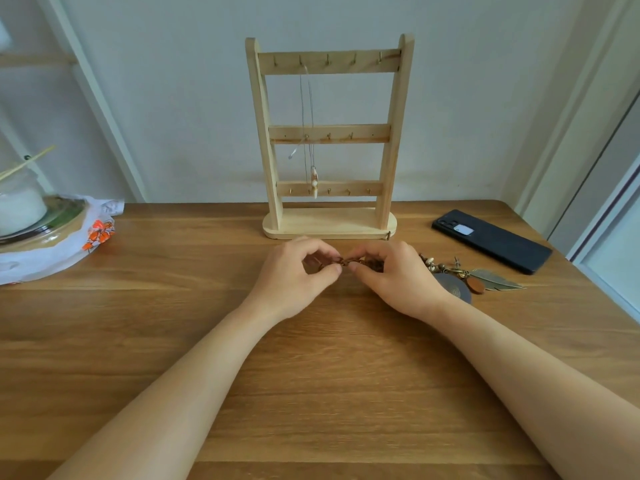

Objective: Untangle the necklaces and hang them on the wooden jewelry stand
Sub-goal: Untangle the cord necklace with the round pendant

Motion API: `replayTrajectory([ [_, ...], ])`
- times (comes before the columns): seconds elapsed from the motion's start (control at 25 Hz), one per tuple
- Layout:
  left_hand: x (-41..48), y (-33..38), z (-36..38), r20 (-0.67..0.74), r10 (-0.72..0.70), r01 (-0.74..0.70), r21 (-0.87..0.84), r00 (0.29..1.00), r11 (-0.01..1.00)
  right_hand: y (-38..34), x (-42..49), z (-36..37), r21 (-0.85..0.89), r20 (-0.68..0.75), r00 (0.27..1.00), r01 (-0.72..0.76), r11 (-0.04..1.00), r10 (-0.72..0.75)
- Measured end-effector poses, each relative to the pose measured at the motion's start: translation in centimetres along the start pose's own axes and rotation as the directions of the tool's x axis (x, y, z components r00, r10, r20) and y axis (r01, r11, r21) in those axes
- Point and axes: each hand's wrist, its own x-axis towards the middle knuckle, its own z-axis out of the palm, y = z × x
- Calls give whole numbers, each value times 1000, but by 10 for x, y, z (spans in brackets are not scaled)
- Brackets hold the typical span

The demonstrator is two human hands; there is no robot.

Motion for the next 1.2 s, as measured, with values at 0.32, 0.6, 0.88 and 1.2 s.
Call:
replayTrajectory([
  [0.32,7,10,-15,123,-425,349,-787,897,508,5,2,0,-23,-11,998,-66,998,65],
  [0.6,6,11,-14,184,-375,349,-828,909,439,6,-1,3,10,-9,999,-36,999,36],
  [0.88,4,7,-3,61,-317,300,-527,947,795,6,-1,4,-19,-32,999,21,1000,-21],
  [1.2,3,1,0,-16,-121,118,-113,993,987,0,-1,2,-36,-52,997,54,998,-56],
])
